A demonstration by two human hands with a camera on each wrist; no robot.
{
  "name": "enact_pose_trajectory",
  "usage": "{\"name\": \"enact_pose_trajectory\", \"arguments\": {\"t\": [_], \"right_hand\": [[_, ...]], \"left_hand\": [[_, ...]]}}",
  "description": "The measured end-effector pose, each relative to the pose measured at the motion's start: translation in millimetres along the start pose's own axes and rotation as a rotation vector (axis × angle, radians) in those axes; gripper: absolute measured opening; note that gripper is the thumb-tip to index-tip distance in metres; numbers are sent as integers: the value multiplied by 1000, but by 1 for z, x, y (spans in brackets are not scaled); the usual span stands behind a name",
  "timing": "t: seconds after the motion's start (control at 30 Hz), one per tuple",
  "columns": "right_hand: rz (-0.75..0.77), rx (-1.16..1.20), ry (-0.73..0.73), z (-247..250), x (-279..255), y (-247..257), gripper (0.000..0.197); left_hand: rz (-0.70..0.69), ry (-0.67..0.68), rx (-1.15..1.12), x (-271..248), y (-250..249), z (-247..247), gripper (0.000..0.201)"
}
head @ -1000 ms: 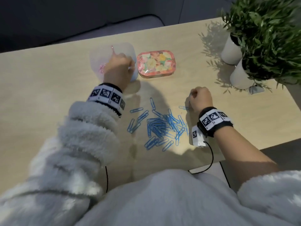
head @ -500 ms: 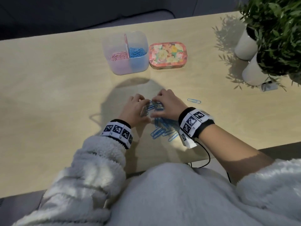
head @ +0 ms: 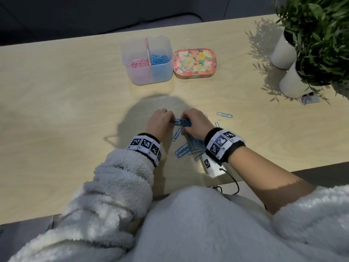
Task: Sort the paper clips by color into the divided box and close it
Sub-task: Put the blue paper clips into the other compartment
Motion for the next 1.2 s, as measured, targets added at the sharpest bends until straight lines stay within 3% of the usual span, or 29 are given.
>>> {"name": "enact_pose_trajectory", "arguments": {"t": [0.13, 0.27, 0.43, 0.53, 0.67, 0.87, 0.97, 1.03, 1.1, 1.2], "right_hand": [[-27, 84, -27, 10, 8, -6, 17], [-31, 130, -22, 26, 13, -10, 16], [-66, 442, -97, 56, 27, 3, 7], [-87, 546, -111, 82, 49, 20, 22], [-129, 620, -205, 110, 89, 43, 25], [-95, 448, -315, 137, 153, 76, 26], [-78, 295, -347, 132, 170, 87, 6], [-87, 191, -291, 124, 175, 88, 20], [-83, 116, -186, 119, 175, 88, 21], [-72, 188, -176, 122, 166, 85, 23]], "left_hand": [[64, 30, -36, 2, 5, 4, 18], [44, 58, 6, 4, 7, 6, 17], [22, 52, 54, 4, 6, 3, 15], [40, 84, 68, 7, 8, 3, 18], [37, 110, 122, 11, 6, -2, 19], [36, 61, 34, 7, 11, -4, 16], [51, 13, -51, 6, 13, 7, 15], [49, -65, -115, 9, 12, 22, 14], [30, -158, -183, 17, 11, 40, 12], [37, -302, -278, 40, 6, 72, 13]]}}
Point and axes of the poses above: each hand's wrist, its own x-axis towards the middle knuckle, its own z-axis out of the back of the hand, y = z × x, the point moved 1 cm from there along x, towards the middle knuckle, and after that the axes turned 5 degrees about z, right-handed, at the moved point
